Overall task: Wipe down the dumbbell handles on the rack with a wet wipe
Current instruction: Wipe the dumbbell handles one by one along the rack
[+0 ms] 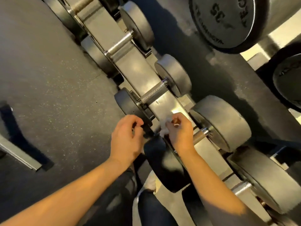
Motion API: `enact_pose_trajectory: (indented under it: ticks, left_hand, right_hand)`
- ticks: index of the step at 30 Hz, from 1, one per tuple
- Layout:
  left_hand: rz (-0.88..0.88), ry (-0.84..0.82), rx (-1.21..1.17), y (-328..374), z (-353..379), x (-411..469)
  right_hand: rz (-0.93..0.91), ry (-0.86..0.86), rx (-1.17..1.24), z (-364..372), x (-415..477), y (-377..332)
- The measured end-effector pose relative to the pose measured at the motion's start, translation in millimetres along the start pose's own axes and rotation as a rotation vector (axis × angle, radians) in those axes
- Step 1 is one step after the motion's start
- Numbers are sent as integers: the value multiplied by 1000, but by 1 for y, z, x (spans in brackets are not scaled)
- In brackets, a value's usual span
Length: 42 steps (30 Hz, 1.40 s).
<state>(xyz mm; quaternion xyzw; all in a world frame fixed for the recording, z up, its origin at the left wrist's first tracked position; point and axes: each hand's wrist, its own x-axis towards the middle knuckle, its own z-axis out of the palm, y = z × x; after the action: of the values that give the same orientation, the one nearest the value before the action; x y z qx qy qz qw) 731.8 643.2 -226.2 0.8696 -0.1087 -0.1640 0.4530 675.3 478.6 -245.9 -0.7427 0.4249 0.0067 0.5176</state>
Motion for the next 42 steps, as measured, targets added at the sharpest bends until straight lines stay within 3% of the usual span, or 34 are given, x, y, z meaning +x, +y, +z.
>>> enact_pose_trajectory:
  ticks: [3,8,11,14,15,20,26,29,32,35,38,42]
  left_hand:
    - [-15,132,-6,-14,-20,30]
    - [-220,270,-31,-34,-25,89]
    - [-431,228,-181,-32,-10,117]
    - [-695,289,-455,-27,8,137]
    - [-718,308,-449,-29,14,140]
    - [-715,378,-368,-40,24,137]
    - [-706,405,-282,-28,23,133]
    - [-709,417,-284,-20,19,133]
    - [-708,415,-271,-16,18,131]
    - [-699,413,-282,-15,17,129]
    - [-692,410,-262,-14,18,128]
    - [-701,423,-248,-17,18,128]
  right_hand:
    - [-32,-28,17,21,18,-20]
    - [-45,-106,-33,40,50,-37]
    - [-266,-51,-165,39,66,-47]
    - [-470,-167,-421,37,83,-51]
    - [-514,-188,-517,39,89,-49]
    - [-688,-225,-680,44,103,-45]
    - [-842,-462,-559,66,103,-41]
    - [-962,-597,-725,57,117,-48]
    - [-1106,-512,-993,55,142,-63]
    - [-842,-366,-1104,64,154,-84]
    - [-867,-358,-1169,73,140,-81]
    - [-1084,-451,-840,59,117,-48]
